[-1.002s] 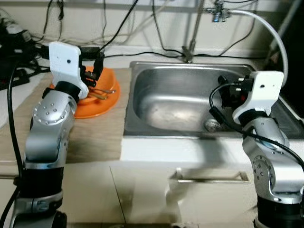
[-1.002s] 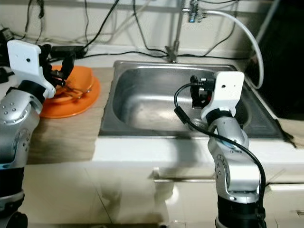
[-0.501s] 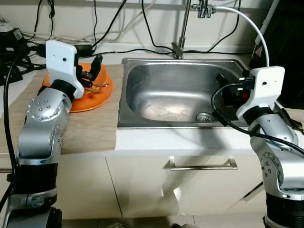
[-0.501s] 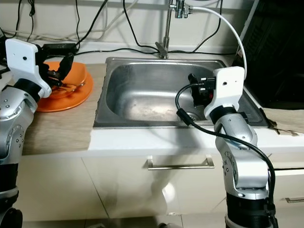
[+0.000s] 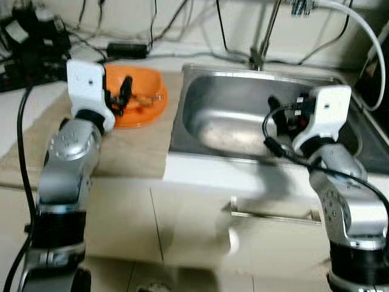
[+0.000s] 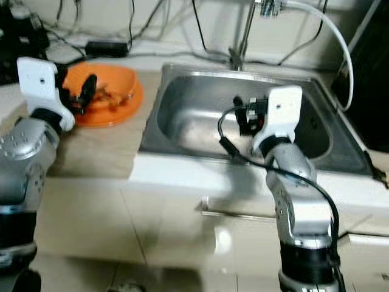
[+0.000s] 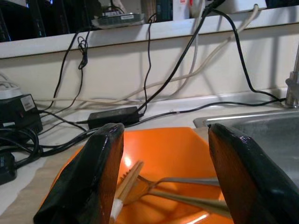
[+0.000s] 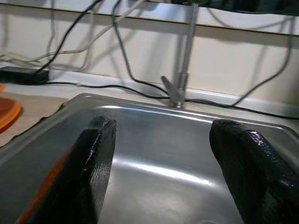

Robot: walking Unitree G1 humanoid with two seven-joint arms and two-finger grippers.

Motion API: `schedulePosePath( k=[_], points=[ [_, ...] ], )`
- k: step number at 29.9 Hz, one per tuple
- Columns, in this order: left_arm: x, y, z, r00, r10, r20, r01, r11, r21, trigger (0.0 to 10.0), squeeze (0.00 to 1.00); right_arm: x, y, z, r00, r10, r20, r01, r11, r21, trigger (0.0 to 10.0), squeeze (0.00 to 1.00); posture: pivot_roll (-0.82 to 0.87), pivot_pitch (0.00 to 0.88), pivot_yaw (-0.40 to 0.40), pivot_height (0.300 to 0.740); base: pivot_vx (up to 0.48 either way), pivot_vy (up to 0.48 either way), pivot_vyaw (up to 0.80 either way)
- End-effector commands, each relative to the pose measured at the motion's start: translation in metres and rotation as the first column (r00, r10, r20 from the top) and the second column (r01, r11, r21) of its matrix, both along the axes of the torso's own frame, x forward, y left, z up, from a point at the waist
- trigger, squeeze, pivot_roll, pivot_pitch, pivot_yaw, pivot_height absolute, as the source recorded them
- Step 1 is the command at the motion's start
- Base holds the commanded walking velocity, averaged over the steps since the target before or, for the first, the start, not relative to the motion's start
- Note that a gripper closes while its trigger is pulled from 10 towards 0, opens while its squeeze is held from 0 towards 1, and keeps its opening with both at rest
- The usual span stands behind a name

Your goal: Kitchen organization

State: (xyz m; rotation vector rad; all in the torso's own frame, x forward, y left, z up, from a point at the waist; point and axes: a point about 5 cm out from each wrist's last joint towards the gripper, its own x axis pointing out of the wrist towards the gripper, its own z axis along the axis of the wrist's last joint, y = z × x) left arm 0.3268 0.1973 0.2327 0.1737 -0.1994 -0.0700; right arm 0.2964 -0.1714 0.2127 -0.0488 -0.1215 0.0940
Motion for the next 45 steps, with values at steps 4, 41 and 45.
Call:
schedulePosePath(
  k=[4, 41, 45],
  points=[
    [0.001, -0.001, 0.007, 1.000, -0.010, 0.021, 0.010, 1.000, 0.004, 10.0, 0.00, 0.000, -0.005, 0.000, 0.999, -0.040, 0.004, 0.040, 0.999, 0.031, 10.0, 0.00, 0.01, 0.000, -0.022, 0.740, 0.000, 0.000, 0.00],
    [-0.010, 0.018, 0.004, 0.959, -0.271, -0.088, 0.284, 0.933, 0.223, 10.0, 0.00, -0.015, 0.038, 0.003, 0.911, 0.411, 0.017, -0.410, 0.911, -0.035, 10.0, 0.00, 0.02, 0.000, -0.025, 0.740, 0.000, 0.000, 0.00],
    [-0.006, 0.025, 0.009, 0.973, -0.221, -0.071, 0.231, 0.952, 0.202, 10.0, 0.00, -0.011, 0.030, 0.003, 0.933, 0.359, 0.023, -0.358, 0.933, -0.029, 10.0, 0.00, 0.03, 0.000, -0.026, 0.740, 0.000, 0.000, 0.00]
  ],
)
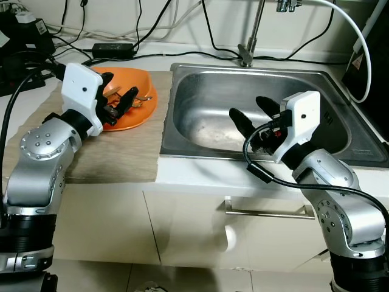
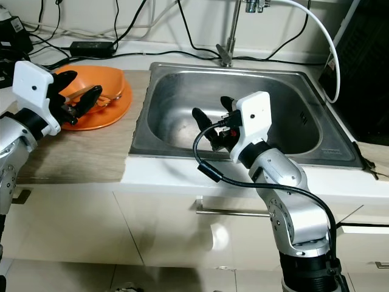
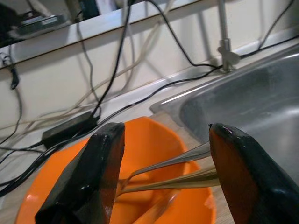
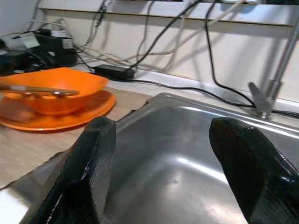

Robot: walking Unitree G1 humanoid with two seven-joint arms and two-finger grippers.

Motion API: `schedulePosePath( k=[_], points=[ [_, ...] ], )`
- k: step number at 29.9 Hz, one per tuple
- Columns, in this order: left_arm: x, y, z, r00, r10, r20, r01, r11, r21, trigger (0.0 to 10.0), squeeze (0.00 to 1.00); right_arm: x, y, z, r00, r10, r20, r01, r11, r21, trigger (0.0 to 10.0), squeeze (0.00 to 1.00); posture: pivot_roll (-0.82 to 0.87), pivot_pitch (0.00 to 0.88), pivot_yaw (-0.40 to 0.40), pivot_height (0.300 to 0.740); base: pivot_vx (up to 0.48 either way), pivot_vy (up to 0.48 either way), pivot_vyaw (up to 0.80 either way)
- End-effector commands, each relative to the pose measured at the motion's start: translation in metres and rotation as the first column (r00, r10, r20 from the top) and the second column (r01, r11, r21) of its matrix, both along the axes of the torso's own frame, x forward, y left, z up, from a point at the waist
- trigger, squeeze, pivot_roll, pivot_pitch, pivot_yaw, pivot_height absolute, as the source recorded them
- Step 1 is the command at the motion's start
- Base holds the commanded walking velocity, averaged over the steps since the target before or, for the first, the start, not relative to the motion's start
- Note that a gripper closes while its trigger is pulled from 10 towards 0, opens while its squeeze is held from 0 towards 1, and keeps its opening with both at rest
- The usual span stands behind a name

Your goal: Kitchen organization

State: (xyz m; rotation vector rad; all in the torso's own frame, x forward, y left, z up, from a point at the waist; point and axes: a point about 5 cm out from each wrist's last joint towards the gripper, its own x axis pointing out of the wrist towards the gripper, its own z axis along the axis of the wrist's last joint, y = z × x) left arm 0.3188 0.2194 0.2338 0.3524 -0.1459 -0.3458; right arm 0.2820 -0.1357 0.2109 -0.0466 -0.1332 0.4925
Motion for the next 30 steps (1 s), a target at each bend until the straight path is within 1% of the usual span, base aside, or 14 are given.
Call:
schedulePosePath(
  k=[1, 3, 4, 5, 6, 8, 9, 10, 11, 13, 15, 21, 24, 30],
  points=[
    [0.002, 0.003, 0.009, 0.999, 0.027, 0.025, -0.027, 1.000, -0.015, 10.0, 0.00, 0.004, -0.007, 0.005, 0.999, -0.042, 0.022, 0.042, 0.999, 0.007, 10.0, 0.00, 0.03, 0.000, -0.026, 0.740, 0.000, 0.000, 0.00],
    [0.003, 0.003, 0.011, 0.999, 0.047, 0.024, -0.046, 0.998, -0.036, 10.0, 0.00, 0.006, -0.012, 0.005, 0.996, -0.094, 0.014, 0.093, 0.995, 0.017, 10.0, 0.00, 0.03, 0.000, -0.023, 0.740, 0.000, 0.000, 0.00],
    [0.005, 0.000, 0.008, 0.998, 0.060, 0.022, -0.059, 0.998, -0.031, 10.0, 0.00, 0.008, -0.018, 0.006, 0.986, -0.163, 0.036, 0.162, 0.987, 0.011, 10.0, 0.00, 0.03, 0.000, -0.023, 0.740, 0.000, 0.000, 0.00],
    [0.005, -0.001, 0.007, 0.998, 0.062, 0.024, -0.062, 0.998, -0.029, 10.0, 0.00, 0.009, -0.020, 0.007, 0.982, -0.185, 0.047, 0.185, 0.983, 0.007, 10.0, 0.00, 0.03, 0.000, -0.023, 0.740, 0.000, 0.000, 0.00],
    [0.006, -0.001, 0.008, 0.995, 0.086, 0.051, -0.084, 0.995, -0.051, 10.0, 0.00, 0.010, -0.023, 0.008, 0.973, -0.220, 0.066, 0.220, 0.975, 0.008, 10.0, 0.00, 0.02, 0.000, -0.023, 0.740, 0.000, 0.000, 0.00],
    [0.007, -0.001, 0.009, 0.989, 0.129, 0.071, -0.123, 0.988, -0.091, 10.0, 0.00, 0.011, -0.026, 0.010, 0.963, -0.257, 0.080, 0.257, 0.966, 0.014, 10.0, 0.00, 0.02, 0.000, -0.023, 0.740, 0.000, 0.000, 0.00],
    [0.007, -0.001, 0.009, 0.989, 0.129, 0.071, -0.123, 0.988, -0.091, 10.0, 0.00, 0.011, -0.026, 0.010, 0.963, -0.257, 0.080, 0.257, 0.966, 0.014, 10.0, 0.00, 0.02, 0.000, -0.023, 0.740, 0.000, 0.000, 0.00],
    [0.009, -0.002, 0.010, 0.983, 0.172, 0.063, -0.160, 0.974, -0.160, 10.0, 0.00, 0.013, -0.030, 0.010, 0.948, -0.309, 0.075, 0.308, 0.951, 0.028, 10.0, 0.00, 0.02, 0.000, -0.022, 0.740, 0.000, 0.000, 0.00],
    [0.009, -0.002, 0.010, 0.983, 0.172, 0.063, -0.160, 0.974, -0.160, 10.0, 0.00, 0.013, -0.030, 0.010, 0.948, -0.309, 0.075, 0.308, 0.951, 0.028, 10.0, 0.00, 0.02, 0.000, -0.022, 0.740, 0.000, 0.000, 0.00],
    [0.010, -0.003, 0.012, 0.979, 0.191, 0.065, -0.173, 0.961, -0.217, 10.0, 0.00, 0.014, -0.035, 0.010, 0.929, -0.364, 0.064, 0.362, 0.931, 0.050, 10.0, 0.00, 0.02, 0.000, -0.021, 0.740, 0.000, 0.000, 0.00],
    [0.010, -0.005, 0.012, 0.981, 0.185, 0.061, -0.169, 0.964, -0.205, 10.0, 0.00, 0.014, -0.037, 0.009, 0.917, -0.396, 0.053, 0.392, 0.918, 0.061, 10.0, 0.00, 0.02, 0.000, -0.019, 0.740, 0.000, 0.000, 0.00],
    [0.010, -0.008, 0.015, 0.982, 0.174, 0.078, -0.158, 0.971, -0.180, 10.0, 0.00, 0.012, -0.035, 0.005, 0.915, -0.400, 0.049, 0.397, 0.916, 0.060, 10.0, 0.00, 0.02, 0.000, -0.012, 0.740, 0.000, 0.000, 0.00],
    [0.010, -0.009, 0.015, 0.983, 0.163, 0.081, -0.148, 0.975, -0.168, 10.0, 0.00, 0.012, -0.034, 0.005, 0.916, -0.397, 0.059, 0.395, 0.918, 0.036, 10.0, 0.00, 0.02, 0.000, -0.010, 0.740, 0.000, 0.000, 0.00],
    [0.009, -0.016, 0.014, 0.989, 0.123, 0.081, -0.111, 0.985, -0.134, 10.0, 0.00, 0.012, -0.032, 0.004, 0.917, -0.394, 0.058, 0.393, 0.919, 0.033, 10.0, 0.00, 0.02, 0.000, -0.010, 0.740, 0.167, 0.000, 0.75]
  ],
)
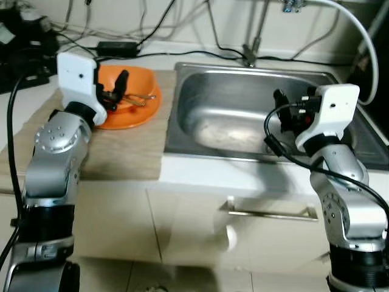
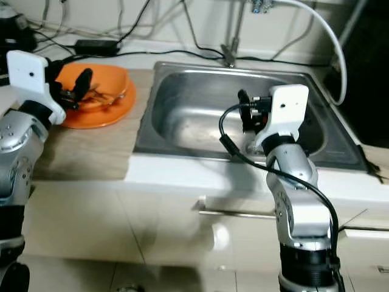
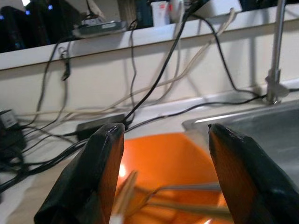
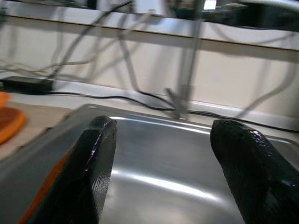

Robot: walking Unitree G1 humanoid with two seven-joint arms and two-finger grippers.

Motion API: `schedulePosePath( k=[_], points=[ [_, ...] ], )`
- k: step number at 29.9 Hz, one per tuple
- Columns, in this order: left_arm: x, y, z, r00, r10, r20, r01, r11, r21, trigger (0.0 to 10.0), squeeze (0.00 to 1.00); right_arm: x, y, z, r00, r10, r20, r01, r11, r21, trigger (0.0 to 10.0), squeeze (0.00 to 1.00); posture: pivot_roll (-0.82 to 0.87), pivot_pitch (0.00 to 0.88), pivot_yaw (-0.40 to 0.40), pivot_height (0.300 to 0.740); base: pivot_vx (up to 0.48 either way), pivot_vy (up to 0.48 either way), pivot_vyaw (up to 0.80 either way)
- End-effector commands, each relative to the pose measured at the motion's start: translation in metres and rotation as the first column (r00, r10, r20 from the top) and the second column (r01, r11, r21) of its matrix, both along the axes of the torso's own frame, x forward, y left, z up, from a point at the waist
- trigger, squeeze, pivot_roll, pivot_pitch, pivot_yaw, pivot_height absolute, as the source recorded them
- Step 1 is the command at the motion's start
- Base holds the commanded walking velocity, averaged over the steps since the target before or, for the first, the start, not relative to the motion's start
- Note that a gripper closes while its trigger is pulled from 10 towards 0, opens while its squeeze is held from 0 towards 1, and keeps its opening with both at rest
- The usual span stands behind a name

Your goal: Kitchen organization

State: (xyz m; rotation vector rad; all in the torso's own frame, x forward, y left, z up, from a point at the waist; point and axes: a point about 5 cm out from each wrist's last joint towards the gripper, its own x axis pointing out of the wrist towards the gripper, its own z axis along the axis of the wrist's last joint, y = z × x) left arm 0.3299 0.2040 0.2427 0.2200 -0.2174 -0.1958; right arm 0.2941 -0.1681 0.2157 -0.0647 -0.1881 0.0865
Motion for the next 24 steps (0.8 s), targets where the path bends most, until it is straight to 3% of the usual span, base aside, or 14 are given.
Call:
schedulePosePath(
  k=[1, 11, 17, 24],
  points=[
    [-0.0023, -0.0012, 0.0049, 1.000, -0.010, 0.017, 0.010, 1.000, 0.027, 10.0, 0.00, 0.0003, 0.0004, -0.0009, 1.000, 0.003, -0.004, -0.003, 1.000, 0.007, 10.0, 0.00, 0.02, 0.000, -0.010, 0.740, 0.270, 0.000, 0.00],
    [-0.0025, -0.0003, 0.0067, 1.000, -0.014, 0.022, 0.013, 1.000, 0.028, 10.0, 0.00, -0.0017, 0.0026, -0.0026, 1.000, 0.019, -0.012, -0.018, 0.999, 0.043, 10.0, 0.00, 0.02, 0.000, -0.005, 0.740, 0.306, 0.000, 0.00],
    [-0.0016, -0.0035, 0.0073, 0.999, -0.026, 0.023, 0.025, 0.999, 0.033, 10.0, 0.00, -0.0059, 0.0040, -0.0039, 0.999, 0.039, -0.013, -0.039, 0.999, 0.013, 10.0, 0.00, 0.01, 0.000, 0.002, 0.740, 0.301, 0.000, -0.48],
    [-0.0043, -0.0027, 0.0082, 1.000, -0.010, 0.028, 0.009, 0.999, 0.040, 10.0, 0.00, -0.0085, 0.0054, -0.0049, 0.998, 0.061, -0.018, -0.061, 0.998, 0.000, 10.0, 0.00, 0.01, 0.000, -0.003, 0.740, 0.000, 0.000, 0.00]
  ],
)
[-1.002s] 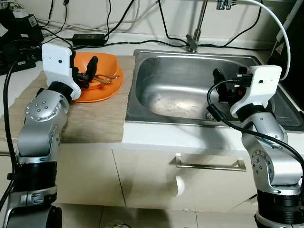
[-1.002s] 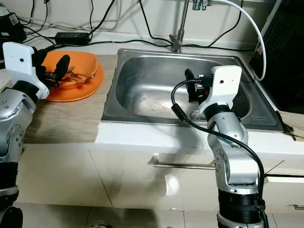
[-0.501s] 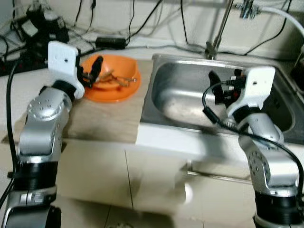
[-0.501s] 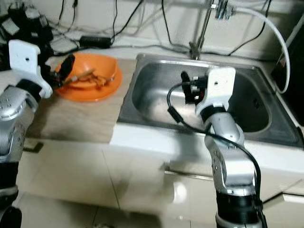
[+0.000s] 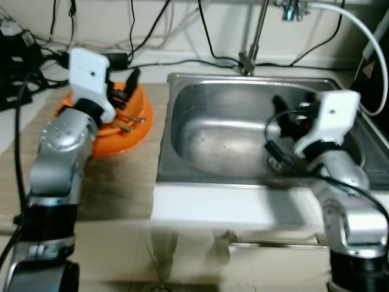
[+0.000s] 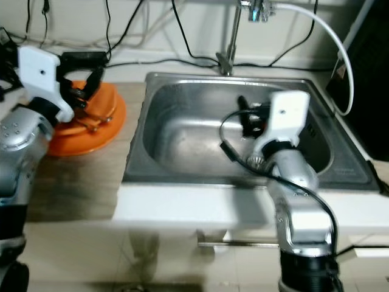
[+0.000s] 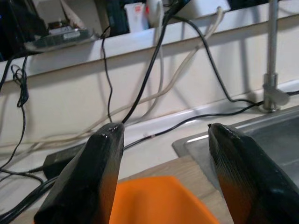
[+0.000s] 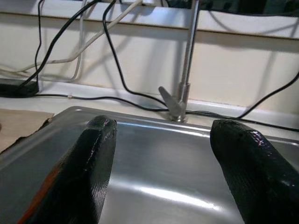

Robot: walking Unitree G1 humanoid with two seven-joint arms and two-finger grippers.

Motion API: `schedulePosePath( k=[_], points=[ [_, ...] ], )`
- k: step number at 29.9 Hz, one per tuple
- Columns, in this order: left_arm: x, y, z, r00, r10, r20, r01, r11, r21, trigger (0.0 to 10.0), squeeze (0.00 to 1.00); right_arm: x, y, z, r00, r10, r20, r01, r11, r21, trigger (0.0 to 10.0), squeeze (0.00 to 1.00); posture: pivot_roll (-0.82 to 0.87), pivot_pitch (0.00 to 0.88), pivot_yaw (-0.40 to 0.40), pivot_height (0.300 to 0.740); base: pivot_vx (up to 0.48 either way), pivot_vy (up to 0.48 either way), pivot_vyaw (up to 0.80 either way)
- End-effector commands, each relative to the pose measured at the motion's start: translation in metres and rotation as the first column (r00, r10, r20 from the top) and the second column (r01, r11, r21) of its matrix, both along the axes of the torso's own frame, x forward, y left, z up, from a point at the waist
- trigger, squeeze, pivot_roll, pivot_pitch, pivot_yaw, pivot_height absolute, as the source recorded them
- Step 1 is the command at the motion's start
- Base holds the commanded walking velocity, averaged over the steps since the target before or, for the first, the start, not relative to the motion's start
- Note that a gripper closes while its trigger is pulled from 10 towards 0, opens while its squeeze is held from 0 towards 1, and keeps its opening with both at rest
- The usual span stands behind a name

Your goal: Kitchen organization

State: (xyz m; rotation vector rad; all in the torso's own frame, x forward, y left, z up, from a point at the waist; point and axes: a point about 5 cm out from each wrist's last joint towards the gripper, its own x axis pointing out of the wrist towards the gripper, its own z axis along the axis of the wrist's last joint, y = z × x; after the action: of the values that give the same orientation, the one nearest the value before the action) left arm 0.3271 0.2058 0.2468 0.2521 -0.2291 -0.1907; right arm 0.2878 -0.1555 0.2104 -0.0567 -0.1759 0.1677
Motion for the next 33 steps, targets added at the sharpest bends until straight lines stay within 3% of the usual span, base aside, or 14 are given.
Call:
schedulePosePath(
  k=[1, 33],
  points=[
    [-0.0035, -0.0030, 0.0048, 1.000, -0.018, 0.016, 0.018, 1.000, 0.011, 10.0, 0.00, -0.0025, -0.0072, 0.0004, 1.000, -0.017, -0.003, 0.017, 1.000, -0.002, 10.0, 0.00, 0.01, 0.000, -0.006, 0.740, 0.000, 0.000, 0.00],
    [-0.0058, -0.0082, 0.0057, 0.999, -0.033, 0.001, 0.033, 0.999, 0.003, 10.0, 0.00, -0.0004, -0.0091, -0.0025, 1.000, -0.018, -0.021, 0.018, 1.000, -0.001, 10.0, 0.00, 0.02, 0.000, -0.007, 0.740, 0.000, 0.000, 0.00]
  ],
)
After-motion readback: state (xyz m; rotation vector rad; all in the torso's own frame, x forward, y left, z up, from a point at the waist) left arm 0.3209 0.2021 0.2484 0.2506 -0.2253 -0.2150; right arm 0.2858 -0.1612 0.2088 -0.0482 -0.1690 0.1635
